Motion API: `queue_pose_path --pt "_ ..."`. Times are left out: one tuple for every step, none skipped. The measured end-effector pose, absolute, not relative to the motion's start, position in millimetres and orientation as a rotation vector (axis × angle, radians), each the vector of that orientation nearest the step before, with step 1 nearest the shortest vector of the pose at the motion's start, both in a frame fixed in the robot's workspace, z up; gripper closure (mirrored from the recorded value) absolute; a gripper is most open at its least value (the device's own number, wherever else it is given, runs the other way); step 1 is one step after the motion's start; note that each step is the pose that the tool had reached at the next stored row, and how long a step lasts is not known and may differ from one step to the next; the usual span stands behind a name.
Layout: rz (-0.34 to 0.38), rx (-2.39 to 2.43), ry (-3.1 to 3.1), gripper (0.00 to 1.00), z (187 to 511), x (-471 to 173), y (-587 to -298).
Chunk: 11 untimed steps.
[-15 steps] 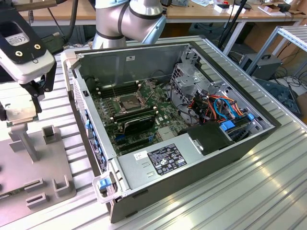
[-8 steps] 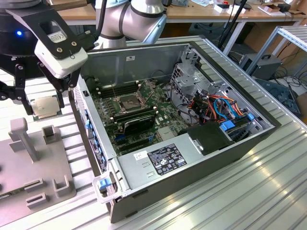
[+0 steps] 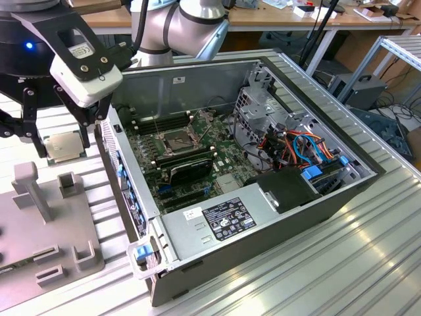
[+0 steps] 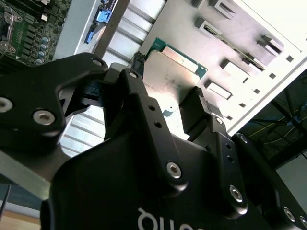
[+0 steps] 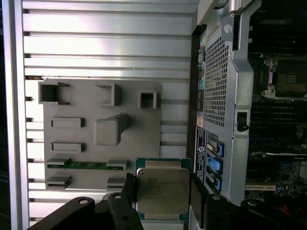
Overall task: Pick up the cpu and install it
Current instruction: 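Pick up the cpu and move it towards the insertion slot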
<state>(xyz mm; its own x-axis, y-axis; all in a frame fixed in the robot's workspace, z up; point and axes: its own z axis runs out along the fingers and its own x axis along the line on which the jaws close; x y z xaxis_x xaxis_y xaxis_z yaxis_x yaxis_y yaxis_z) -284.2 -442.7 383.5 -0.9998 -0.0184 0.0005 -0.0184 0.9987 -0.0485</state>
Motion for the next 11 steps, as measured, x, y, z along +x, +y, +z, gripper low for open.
queue_pose_path --pt "0.076 0.029 -3.141 0.45 383.5 -283.4 -442.7" --pt "0.076 0.029 -3.141 0.45 383.5 -281.8 -442.7" --pt "0.076 0.029 -3.141 0.45 383.5 -278.9 -442.7" --pt "0.076 0.029 -3.14 0.45 383.5 -276.8 -442.7" --pt "0.076 0.029 -3.14 0.45 383.5 -275.4 -442.7" --pt "0.076 0.029 -3.14 0.45 383.5 -272.9 -442.8" --pt "0.076 0.029 -3.14 0.45 383.5 -271.2 -442.7" --pt "0.076 0.029 -3.14 0.45 383.5 -269.9 -442.7" --pt "0.076 0.029 -3.141 0.45 383.5 -267.4 -442.7" --pt "0.076 0.029 -3.141 0.45 383.5 -265.9 -442.7" --pt "0.076 0.029 -3.141 0.45 383.5 -264.5 -442.7"
